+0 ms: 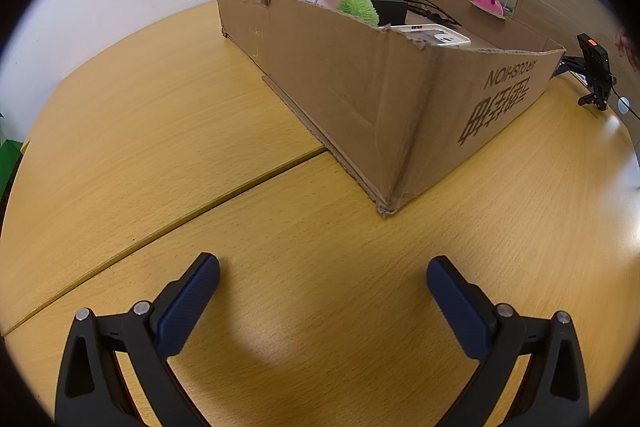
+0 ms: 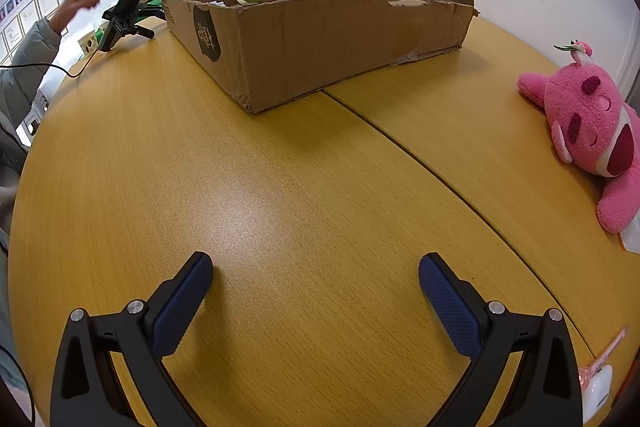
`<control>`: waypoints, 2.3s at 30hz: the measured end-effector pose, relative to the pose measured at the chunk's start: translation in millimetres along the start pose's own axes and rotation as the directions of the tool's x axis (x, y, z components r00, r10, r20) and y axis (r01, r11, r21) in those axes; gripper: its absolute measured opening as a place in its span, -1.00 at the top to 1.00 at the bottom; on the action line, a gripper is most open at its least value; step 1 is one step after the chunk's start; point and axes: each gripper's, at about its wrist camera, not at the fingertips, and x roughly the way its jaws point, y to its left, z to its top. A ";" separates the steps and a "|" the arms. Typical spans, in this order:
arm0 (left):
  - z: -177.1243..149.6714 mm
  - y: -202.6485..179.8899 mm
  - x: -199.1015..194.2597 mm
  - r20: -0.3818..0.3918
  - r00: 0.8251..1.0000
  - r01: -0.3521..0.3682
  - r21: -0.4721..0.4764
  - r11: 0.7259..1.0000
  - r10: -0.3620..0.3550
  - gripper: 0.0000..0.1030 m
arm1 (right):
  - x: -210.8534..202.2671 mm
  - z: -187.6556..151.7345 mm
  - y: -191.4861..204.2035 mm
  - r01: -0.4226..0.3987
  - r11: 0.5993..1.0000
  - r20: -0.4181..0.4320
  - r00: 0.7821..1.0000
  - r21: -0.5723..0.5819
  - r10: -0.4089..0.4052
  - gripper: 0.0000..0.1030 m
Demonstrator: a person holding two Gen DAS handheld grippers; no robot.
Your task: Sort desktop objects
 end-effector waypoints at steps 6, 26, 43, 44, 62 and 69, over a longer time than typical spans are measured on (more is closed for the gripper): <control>-0.1 0.0 1.0 0.000 1.000 -0.003 -0.004 1.000 0.003 -1.00 | -0.3 0.4 -1.3 -0.002 1.000 -0.001 1.000 -0.002 0.002 -1.00; 9.6 -4.0 8.1 -0.001 0.998 -0.063 -0.086 0.994 0.063 -1.00 | -3.1 0.7 -1.7 -0.001 1.000 -0.002 1.000 -0.002 0.001 -1.00; 23.0 4.2 17.7 -0.004 0.996 -0.085 -0.115 0.990 0.085 -1.00 | -8.4 2.2 1.0 0.009 1.000 -0.005 1.000 0.009 -0.009 -1.00; 23.7 5.1 18.1 -0.004 0.996 -0.085 -0.116 0.990 0.085 -1.00 | -9.1 2.2 1.3 0.011 1.000 -0.005 1.000 0.010 -0.010 -1.00; 30.2 17.9 22.5 -0.005 0.996 -0.086 -0.116 0.989 0.086 -1.00 | -24.5 8.8 5.6 0.026 0.999 -0.008 1.000 0.030 -0.025 -1.00; 34.1 22.9 25.9 -0.005 0.996 -0.088 -0.118 0.989 0.088 -1.00 | -12.3 9.7 2.7 0.023 0.999 -0.009 1.000 0.034 -0.023 -1.00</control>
